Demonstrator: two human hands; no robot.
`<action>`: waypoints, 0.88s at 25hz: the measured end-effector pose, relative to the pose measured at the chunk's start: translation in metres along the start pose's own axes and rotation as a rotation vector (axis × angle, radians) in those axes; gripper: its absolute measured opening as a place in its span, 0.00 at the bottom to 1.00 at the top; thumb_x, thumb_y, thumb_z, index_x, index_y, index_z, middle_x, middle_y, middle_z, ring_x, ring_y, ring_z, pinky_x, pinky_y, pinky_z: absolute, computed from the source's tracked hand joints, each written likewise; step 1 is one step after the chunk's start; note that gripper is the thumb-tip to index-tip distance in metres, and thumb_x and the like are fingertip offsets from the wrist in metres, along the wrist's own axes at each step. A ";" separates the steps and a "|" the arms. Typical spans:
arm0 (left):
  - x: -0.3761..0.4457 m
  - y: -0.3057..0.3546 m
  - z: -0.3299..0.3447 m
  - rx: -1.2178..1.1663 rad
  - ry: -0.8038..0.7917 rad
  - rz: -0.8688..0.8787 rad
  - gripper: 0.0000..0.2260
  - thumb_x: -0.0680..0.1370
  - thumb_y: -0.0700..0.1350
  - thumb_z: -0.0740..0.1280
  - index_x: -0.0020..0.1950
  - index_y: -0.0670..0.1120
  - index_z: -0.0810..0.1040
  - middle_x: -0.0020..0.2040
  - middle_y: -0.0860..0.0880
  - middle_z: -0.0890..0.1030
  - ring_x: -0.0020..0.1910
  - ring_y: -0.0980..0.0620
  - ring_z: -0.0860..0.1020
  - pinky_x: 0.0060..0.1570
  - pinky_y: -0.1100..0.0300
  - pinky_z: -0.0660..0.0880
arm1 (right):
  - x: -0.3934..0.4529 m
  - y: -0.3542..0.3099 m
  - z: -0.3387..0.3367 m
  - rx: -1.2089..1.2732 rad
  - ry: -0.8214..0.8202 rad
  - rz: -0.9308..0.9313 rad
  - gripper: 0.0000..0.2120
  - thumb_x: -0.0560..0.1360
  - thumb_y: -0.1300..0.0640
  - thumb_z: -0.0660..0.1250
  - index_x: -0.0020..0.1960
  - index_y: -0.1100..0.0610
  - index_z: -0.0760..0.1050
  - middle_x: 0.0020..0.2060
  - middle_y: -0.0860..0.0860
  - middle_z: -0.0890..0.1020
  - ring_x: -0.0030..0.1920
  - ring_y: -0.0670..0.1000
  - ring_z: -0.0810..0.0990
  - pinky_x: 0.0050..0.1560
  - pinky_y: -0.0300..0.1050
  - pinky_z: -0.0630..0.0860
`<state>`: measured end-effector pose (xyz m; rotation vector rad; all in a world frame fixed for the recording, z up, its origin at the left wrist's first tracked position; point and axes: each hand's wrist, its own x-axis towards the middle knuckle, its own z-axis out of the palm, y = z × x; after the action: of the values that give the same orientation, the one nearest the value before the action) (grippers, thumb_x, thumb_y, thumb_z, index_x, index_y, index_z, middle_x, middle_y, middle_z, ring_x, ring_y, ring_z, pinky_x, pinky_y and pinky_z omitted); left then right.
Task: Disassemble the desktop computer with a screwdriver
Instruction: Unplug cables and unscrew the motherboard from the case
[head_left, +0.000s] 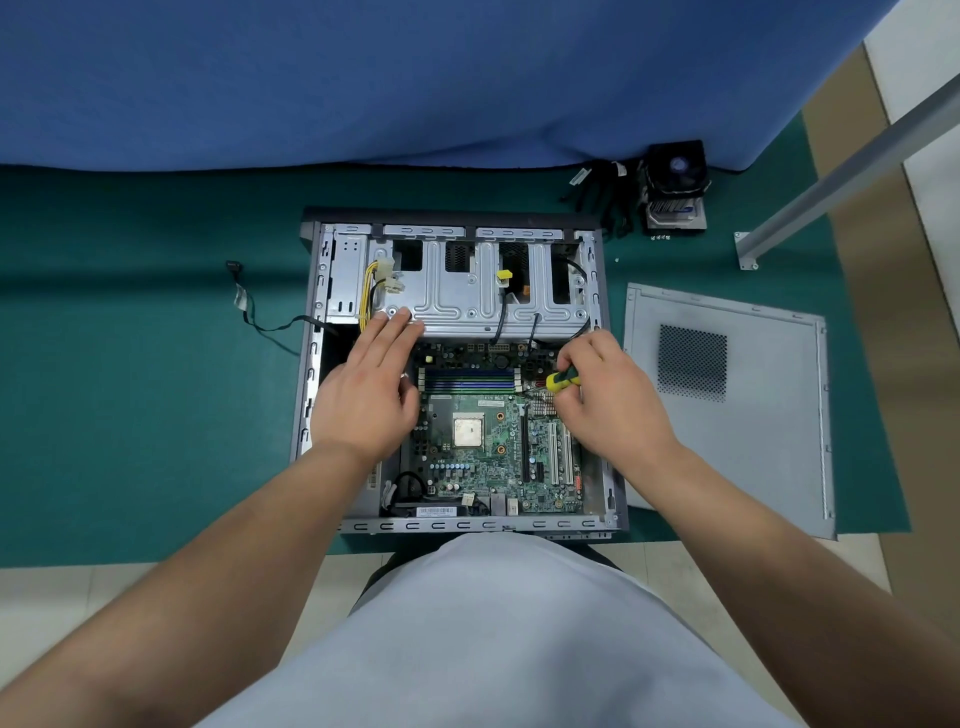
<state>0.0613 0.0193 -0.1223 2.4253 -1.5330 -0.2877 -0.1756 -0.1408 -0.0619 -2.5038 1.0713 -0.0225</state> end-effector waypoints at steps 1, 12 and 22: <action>0.000 0.000 0.000 -0.003 -0.001 -0.002 0.31 0.78 0.46 0.62 0.82 0.55 0.59 0.82 0.57 0.60 0.82 0.56 0.54 0.49 0.55 0.81 | -0.001 -0.001 0.000 0.002 0.004 0.007 0.11 0.73 0.62 0.65 0.56 0.56 0.75 0.55 0.52 0.74 0.47 0.53 0.75 0.44 0.44 0.70; 0.001 -0.003 0.002 -0.018 -0.006 0.005 0.31 0.78 0.48 0.62 0.82 0.56 0.59 0.82 0.58 0.59 0.82 0.57 0.53 0.54 0.55 0.79 | -0.006 -0.001 -0.010 0.034 0.056 0.053 0.11 0.73 0.61 0.67 0.54 0.54 0.74 0.53 0.49 0.73 0.43 0.50 0.74 0.41 0.44 0.67; -0.014 0.036 -0.015 -0.557 0.082 -0.112 0.17 0.81 0.43 0.65 0.70 0.50 0.76 0.67 0.55 0.77 0.68 0.55 0.73 0.70 0.54 0.70 | -0.021 0.002 -0.043 0.510 0.187 0.336 0.08 0.71 0.54 0.69 0.47 0.45 0.72 0.39 0.46 0.80 0.29 0.42 0.74 0.29 0.34 0.68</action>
<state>0.0293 0.0185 -0.0964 2.0486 -1.0973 -0.5475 -0.1991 -0.1430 -0.0201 -1.8760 1.3501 -0.3879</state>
